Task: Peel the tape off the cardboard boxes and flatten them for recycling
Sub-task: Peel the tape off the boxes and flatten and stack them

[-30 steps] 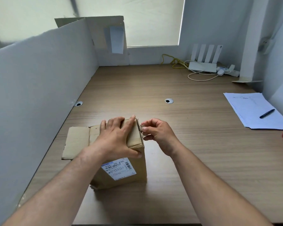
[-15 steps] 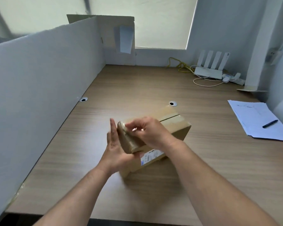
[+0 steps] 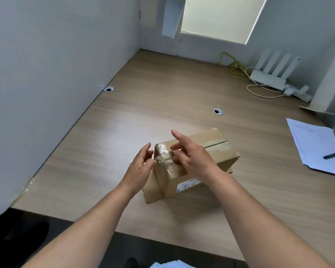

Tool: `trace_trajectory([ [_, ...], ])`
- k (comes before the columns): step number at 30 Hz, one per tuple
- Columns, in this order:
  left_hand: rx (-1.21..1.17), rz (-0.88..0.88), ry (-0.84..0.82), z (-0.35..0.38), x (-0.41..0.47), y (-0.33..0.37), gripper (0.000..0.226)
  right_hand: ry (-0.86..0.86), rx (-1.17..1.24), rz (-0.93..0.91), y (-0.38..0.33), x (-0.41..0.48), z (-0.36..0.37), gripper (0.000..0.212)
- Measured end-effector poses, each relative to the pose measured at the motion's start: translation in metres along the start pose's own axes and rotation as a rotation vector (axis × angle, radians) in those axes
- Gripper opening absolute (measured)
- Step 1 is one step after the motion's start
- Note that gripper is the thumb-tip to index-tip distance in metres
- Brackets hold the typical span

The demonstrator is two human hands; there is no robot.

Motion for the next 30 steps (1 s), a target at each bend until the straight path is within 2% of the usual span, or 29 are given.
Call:
trace_trajectory([
  [1, -0.019, -0.006, 0.066, -0.002, 0.003, 0.003, 0.059, 0.070, 0.016, 0.006, 0.003, 0.004, -0.003, 0.049],
  [3, -0.009, -0.002, 0.146, -0.005, 0.008, 0.012, 0.037, 0.182, -0.142, 0.008, 0.008, 0.012, -0.010, 0.040],
  [6, 0.014, 0.009, 0.178, -0.008, 0.018, 0.021, 0.022, 0.162, -0.389, 0.039, 0.012, 0.025, -0.009, 0.039],
  [11, 0.057, -0.048, 0.109, -0.006, 0.031, 0.030, 0.016, 0.046, -0.612, 0.053, 0.021, 0.035, 0.007, 0.045],
  [13, 0.045, -0.054, 0.036, -0.004, 0.030, 0.028, 0.017, 0.124, -0.630, 0.026, 0.027, 0.028, 0.014, 0.044],
  [17, 0.034, -0.001, -0.126, -0.004, 0.017, 0.027, 0.030, 0.429, -0.600, -0.105, 0.035, -0.003, 0.019, 0.041],
  [22, 0.103, 0.058, -0.192, -0.002, 0.012, 0.033, 0.030, 0.481, -0.589, -0.155, 0.039, -0.015, 0.021, 0.037],
  [26, 0.116, 0.062, -0.201, -0.004, 0.018, 0.038, 0.016, 0.487, -0.592, -0.158, 0.038, -0.013, 0.021, 0.037],
  [30, 0.086, 0.031, -0.270, -0.003, 0.024, 0.046, 0.015, 0.487, -0.595, -0.151, 0.037, -0.014, 0.021, 0.037],
])
Point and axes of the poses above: each hand's wrist, its own x-axis towards the middle knuckle, its own z-axis out of the palm, y = z × x, the point moved 2 cm from there along x, towards the middle knuckle, and after that the axes turned 3 degrees about -y, right-handed, at the moved point
